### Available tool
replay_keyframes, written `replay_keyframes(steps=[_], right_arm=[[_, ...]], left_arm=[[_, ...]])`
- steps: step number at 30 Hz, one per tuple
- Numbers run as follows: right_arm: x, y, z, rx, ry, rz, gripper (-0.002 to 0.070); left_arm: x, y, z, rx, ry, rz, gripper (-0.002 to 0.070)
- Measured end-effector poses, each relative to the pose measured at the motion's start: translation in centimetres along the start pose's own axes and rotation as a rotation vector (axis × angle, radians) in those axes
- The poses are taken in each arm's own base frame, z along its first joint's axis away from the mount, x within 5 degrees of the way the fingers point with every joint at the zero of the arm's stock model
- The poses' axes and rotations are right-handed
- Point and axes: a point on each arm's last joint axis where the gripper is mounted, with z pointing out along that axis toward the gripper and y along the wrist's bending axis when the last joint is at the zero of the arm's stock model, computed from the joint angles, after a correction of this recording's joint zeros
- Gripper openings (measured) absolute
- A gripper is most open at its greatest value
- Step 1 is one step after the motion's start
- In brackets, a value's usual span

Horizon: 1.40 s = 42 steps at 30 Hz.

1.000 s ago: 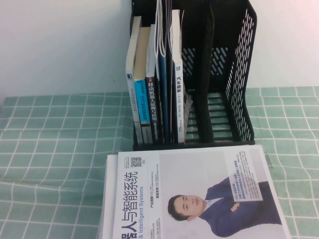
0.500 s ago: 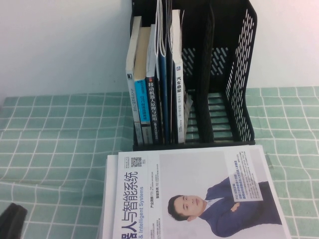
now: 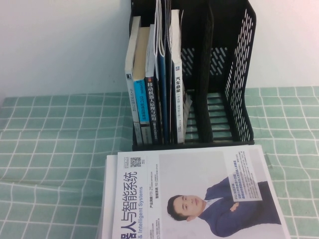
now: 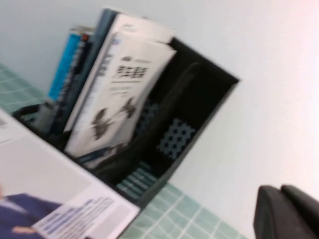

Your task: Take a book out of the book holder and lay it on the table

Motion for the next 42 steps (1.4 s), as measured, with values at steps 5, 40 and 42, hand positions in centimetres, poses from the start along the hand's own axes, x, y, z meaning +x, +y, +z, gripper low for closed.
replay_keyframes(steps=[5,40,42], right_arm=[[0.9,-0.6,0.3,0.204,0.051,0.087,-0.0002],[10.3,2.0,1.5,0.424,0.453,0.344,-0.0002],[10.3,2.0,1.5,0.432,0.453,0.347,-0.0002]], left_arm=[[-0.3,1.0,-0.1,-0.115,-0.03,0.097,-0.0002],[3.4,4.6,-2.2,-0.599,0.292,-0.421,-0.0002],[3.4,4.5,-2.1,-0.578,0.29,-0.432,-0.0002]])
